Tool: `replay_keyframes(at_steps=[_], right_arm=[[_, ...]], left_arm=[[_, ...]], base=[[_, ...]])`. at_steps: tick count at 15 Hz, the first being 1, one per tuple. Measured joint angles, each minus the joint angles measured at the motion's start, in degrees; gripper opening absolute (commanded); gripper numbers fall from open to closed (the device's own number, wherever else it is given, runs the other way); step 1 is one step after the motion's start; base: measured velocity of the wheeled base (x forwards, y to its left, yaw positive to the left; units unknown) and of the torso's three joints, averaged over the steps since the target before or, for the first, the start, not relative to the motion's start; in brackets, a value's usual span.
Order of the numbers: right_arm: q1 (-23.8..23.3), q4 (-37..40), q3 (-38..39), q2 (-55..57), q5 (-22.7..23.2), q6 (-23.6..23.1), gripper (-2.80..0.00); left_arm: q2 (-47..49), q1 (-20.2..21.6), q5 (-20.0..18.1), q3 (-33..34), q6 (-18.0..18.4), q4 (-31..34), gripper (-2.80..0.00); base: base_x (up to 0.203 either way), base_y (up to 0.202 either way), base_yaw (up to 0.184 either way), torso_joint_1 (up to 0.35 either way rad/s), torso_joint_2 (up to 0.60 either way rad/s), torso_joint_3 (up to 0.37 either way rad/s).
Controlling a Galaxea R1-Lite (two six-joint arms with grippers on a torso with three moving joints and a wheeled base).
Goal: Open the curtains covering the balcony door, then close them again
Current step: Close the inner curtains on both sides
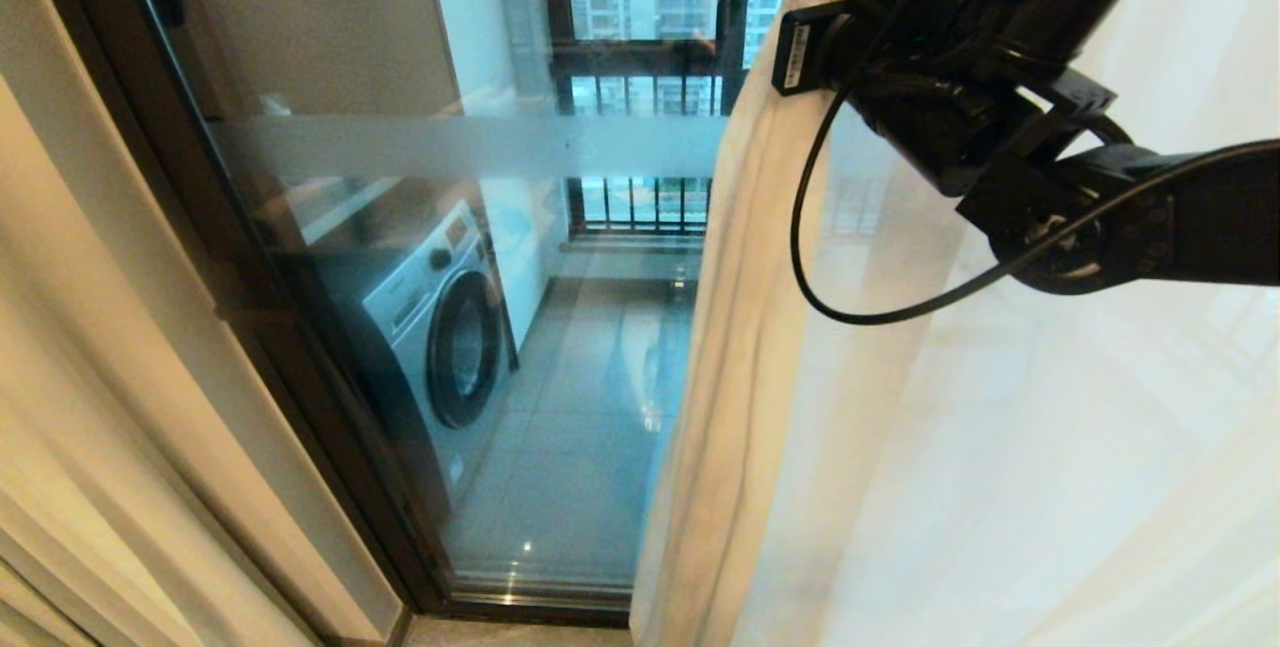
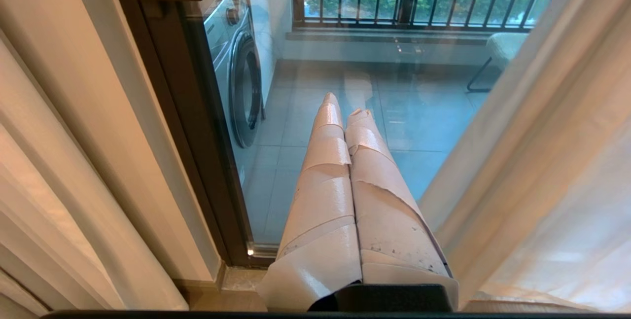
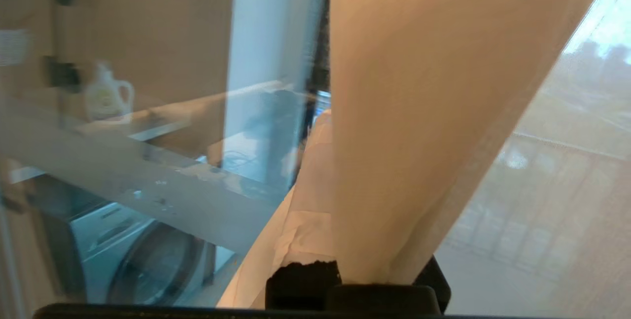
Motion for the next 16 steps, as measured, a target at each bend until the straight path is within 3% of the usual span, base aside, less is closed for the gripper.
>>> replay_keyframes(at_steps=[3, 12, 13, 16], right_arm=[[-1.2, 0.1, 0.2, -0.3, -2.2, 0.1, -2.80], [-4.7, -0.3, -0.2, 1.5, -2.2, -0.1, -2.80], [-4.9, -0.3, -0.2, 1.5, -2.2, -0.1, 0.00], [-5.4, 0.6, 0.1, 1.6, -2.2, -0.1, 0.00]], left_arm=[[0.0, 0.0, 0.0, 0.0, 0.1, 0.0, -2.80], [0.0, 0.0, 0.0, 0.0, 0.0, 0.0, -2.80], [0.0, 0.0, 0.0, 0.0, 0.0, 0.0, -2.80], [0.0, 0.1, 0.0, 0.0, 0.0, 0.0, -2.80]], base=[[0.000, 0.000, 0.000, 0.000, 0.00, 0.000], [0.000, 0.000, 0.000, 0.000, 0.00, 0.000], [0.000, 0.000, 0.000, 0.000, 0.00, 0.000], [0.000, 0.000, 0.000, 0.000, 0.00, 0.000]])
